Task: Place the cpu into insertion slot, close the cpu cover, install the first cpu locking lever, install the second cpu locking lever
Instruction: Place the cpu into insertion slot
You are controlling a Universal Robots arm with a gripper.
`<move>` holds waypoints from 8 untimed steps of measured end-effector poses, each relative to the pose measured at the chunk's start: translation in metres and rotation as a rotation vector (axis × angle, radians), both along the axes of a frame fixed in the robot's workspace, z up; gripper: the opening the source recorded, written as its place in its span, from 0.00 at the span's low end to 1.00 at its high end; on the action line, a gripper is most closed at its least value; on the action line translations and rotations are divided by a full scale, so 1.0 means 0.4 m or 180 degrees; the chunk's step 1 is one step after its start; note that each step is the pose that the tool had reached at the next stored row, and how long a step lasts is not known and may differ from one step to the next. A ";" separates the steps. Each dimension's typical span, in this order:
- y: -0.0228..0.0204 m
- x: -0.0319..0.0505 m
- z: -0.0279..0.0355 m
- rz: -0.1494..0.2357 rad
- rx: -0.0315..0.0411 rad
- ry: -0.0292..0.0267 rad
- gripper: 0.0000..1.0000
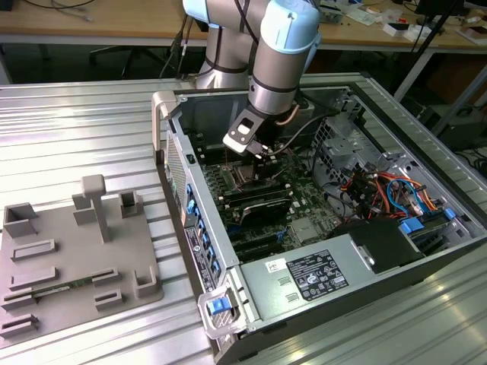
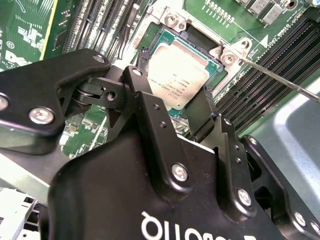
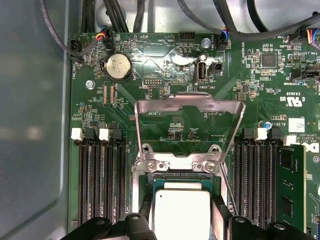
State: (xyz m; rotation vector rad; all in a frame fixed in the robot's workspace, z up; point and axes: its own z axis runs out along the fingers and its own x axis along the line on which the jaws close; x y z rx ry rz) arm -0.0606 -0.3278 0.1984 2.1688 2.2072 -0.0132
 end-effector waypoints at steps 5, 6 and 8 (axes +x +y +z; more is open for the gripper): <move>0.000 0.002 0.000 -0.0001 0.0000 0.0000 0.55; 0.000 0.002 0.000 0.0000 0.0000 0.0000 0.55; 0.000 0.002 0.000 0.0000 0.0000 0.0000 0.55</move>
